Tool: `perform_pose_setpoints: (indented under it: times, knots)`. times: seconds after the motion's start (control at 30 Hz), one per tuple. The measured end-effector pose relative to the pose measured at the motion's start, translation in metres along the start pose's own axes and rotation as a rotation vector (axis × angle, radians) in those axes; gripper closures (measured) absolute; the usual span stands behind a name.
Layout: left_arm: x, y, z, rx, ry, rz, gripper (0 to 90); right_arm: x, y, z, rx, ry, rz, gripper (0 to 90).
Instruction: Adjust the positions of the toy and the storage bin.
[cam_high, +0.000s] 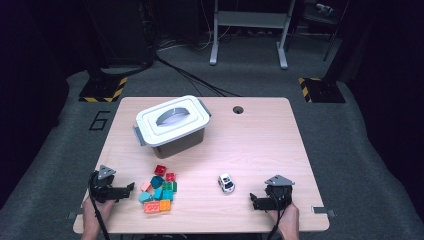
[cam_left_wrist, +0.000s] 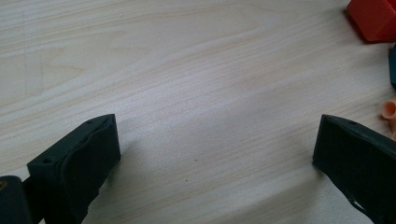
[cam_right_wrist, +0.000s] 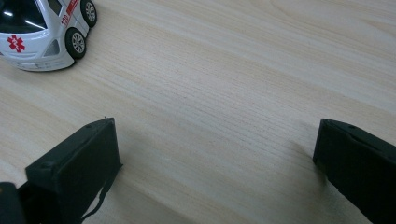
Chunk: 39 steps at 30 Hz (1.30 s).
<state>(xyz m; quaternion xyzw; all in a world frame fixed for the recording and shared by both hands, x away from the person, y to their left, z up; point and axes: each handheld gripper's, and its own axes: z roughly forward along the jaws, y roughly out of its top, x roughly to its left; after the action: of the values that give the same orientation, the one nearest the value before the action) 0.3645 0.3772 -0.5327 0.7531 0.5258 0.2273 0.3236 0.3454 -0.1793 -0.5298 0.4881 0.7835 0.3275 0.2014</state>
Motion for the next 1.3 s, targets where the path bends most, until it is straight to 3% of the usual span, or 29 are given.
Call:
perform_pose_setpoints:
  times: [0.37,0.4,0.53,0.77,0.9,0.93,1.0,1.03,1.13,1.3]
  knots:
    - [-0.001,0.000,0.000,-0.009,0.007,0.007,1.4,-0.001,0.005,0.001,0.032,0.007,-0.007,0.0]
    - [-0.001,0.000,0.000,-0.010,0.007,0.007,1.4,0.001,0.005,0.000,0.041,0.003,0.009,0.0]
    - [-0.001,0.000,0.000,-0.009,0.005,0.007,1.9,0.008,0.009,-0.003,0.046,0.010,-0.010,0.0]
    - [-0.001,0.000,0.000,-0.010,0.002,0.007,2.5,0.026,0.030,-0.005,0.024,0.035,0.004,0.0]
    - [-0.001,0.000,0.000,-0.010,0.002,0.008,2.6,0.038,0.040,-0.001,0.016,0.058,0.001,0.0]
    - [-0.001,0.000,0.000,-0.010,0.002,0.008,2.6,0.040,0.042,0.001,0.014,0.062,-0.019,0.0]
    - [-0.001,0.000,-0.001,-0.007,0.001,0.008,2.8,0.048,0.047,0.004,0.019,0.072,0.008,0.0]
    - [-0.001,0.000,-0.001,-0.008,0.002,0.010,2.8,0.051,0.050,0.006,0.014,0.072,-0.011,0.0]
    - [-0.001,0.000,-0.001,-0.008,0.004,0.012,2.8,0.059,0.055,0.009,0.017,0.076,-0.002,0.0]
    - [-0.001,0.000,-0.001,-0.002,0.000,0.011,2.9,0.081,0.068,0.021,0.047,0.078,-0.054,0.0]
